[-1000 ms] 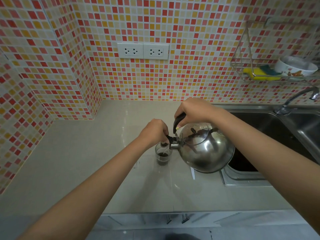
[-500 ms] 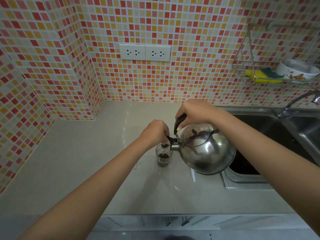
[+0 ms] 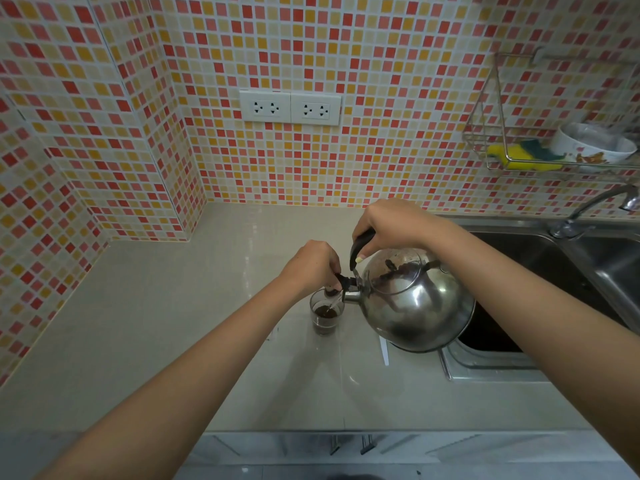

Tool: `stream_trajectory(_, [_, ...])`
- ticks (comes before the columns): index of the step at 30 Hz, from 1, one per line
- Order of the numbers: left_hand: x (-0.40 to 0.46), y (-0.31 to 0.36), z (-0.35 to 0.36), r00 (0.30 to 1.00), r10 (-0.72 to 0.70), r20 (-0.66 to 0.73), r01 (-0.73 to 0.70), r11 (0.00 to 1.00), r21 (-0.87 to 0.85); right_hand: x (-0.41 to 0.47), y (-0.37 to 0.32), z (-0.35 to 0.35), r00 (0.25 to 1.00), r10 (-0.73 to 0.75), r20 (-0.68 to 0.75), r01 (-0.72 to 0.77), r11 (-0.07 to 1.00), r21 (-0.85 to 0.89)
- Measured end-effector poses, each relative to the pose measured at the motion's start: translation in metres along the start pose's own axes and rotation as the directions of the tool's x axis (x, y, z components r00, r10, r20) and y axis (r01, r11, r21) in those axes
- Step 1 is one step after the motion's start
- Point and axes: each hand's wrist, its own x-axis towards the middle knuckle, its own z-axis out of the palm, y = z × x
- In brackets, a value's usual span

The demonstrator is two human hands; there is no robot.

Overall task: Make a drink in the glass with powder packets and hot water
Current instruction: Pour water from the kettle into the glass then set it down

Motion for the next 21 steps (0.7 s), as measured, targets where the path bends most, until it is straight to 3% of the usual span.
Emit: stream_trajectory(21, [-0.0009,-0.0016,0.0002,0.999,0.028,-0.021,-0.028,1.000,-0.006,-0.0037,-0.0032,-0.0033,1.000,0.015,0.002,-0.015,1.000,-0.002])
